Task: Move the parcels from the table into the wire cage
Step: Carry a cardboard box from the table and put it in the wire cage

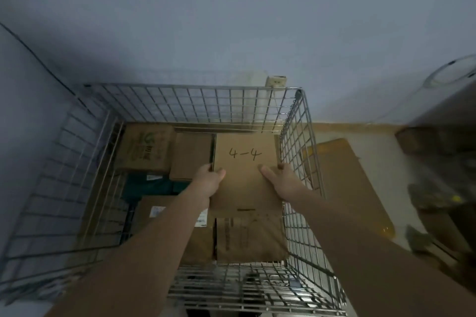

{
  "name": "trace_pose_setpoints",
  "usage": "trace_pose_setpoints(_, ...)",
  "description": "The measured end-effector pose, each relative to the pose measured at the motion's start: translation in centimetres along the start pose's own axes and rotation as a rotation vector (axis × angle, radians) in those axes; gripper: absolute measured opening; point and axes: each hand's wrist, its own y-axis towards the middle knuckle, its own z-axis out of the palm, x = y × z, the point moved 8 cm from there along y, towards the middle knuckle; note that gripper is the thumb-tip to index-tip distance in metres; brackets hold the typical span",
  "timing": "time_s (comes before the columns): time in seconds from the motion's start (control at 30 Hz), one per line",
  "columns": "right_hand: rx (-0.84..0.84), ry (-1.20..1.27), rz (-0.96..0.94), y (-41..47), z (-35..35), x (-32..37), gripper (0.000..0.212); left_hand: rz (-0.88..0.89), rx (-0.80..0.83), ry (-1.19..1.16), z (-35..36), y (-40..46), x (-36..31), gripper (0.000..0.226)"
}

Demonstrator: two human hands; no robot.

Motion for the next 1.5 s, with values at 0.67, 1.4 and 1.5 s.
trace_pose_setpoints(0.67,-0.282,-0.464,0.157,22.0,7.9,-26.4,0.053,-0.049,0.047,0.179,16.5,28.2,23.7,0.048)
trace_pose_setpoints(1.4,-0.149,-1.019,-0.391,-5.2,-3.1,25.6,0.074,0.684,-0.099,1.231,-9.9,-6.9,-22.2,0.074)
trace_pose_setpoints(1.5,-0.281,-1.080,-0.583,-16.3,-5.3,39.0,0.080,0.752,-0.291,1.200,-17.3,-17.8,-32.6,0.086)
